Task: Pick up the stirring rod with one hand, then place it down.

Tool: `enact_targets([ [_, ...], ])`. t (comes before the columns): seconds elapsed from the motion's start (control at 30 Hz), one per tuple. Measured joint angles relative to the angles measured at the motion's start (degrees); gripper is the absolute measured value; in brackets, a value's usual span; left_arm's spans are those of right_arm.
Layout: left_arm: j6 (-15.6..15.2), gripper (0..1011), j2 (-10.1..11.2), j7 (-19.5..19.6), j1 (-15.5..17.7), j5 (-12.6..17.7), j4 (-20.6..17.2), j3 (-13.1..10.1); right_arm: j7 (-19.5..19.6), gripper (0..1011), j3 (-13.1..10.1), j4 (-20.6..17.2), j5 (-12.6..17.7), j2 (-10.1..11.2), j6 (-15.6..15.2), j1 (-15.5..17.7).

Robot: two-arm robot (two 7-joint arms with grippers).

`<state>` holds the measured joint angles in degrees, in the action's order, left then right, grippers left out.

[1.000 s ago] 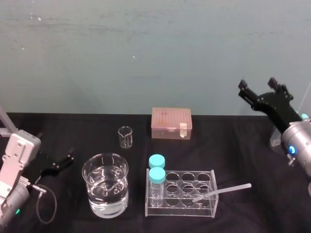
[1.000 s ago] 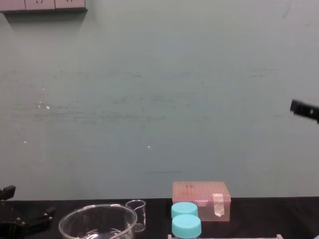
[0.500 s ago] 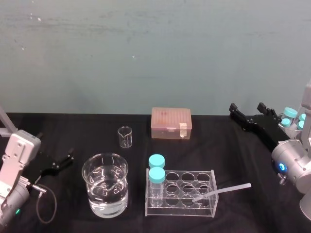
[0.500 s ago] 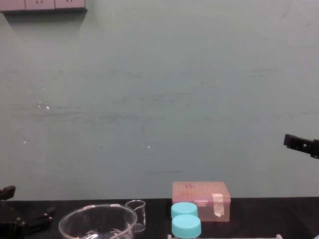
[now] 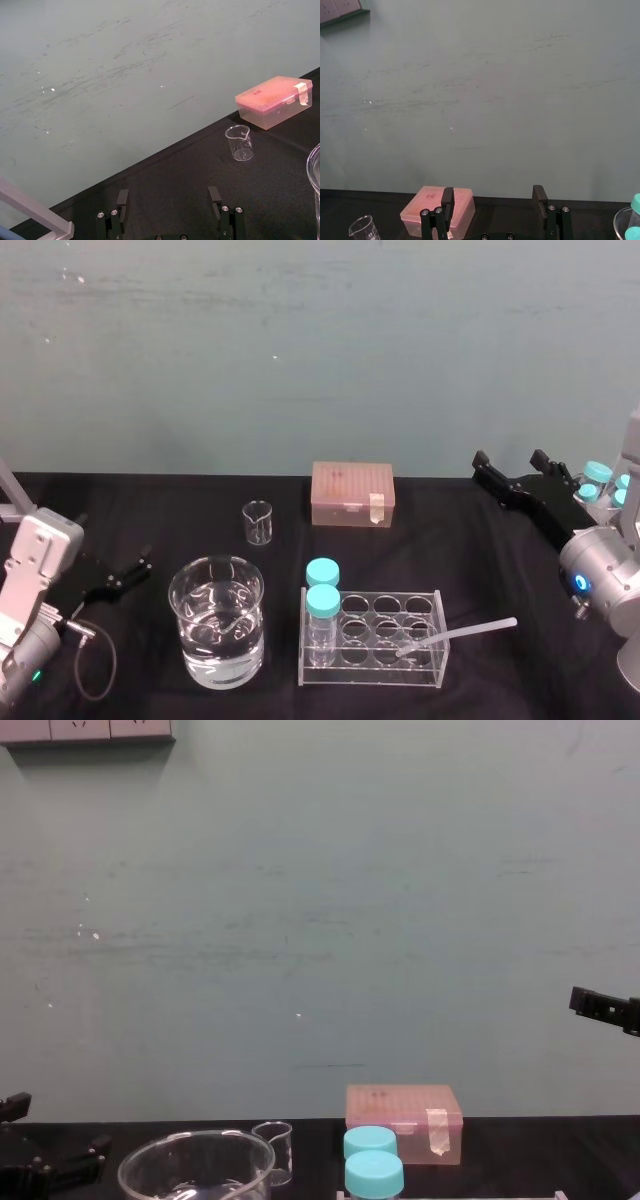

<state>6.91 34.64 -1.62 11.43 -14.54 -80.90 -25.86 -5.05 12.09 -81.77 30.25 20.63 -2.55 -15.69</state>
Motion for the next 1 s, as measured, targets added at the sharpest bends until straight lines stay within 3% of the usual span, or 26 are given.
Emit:
enact_targets([
  [1.0, 0.0, 1005, 0.0, 0.0, 0.0, 0.0, 0.0, 0.0, 0.05, 1003, 0.09, 0.07, 0.08, 0.02, 0.15, -0.1],
])
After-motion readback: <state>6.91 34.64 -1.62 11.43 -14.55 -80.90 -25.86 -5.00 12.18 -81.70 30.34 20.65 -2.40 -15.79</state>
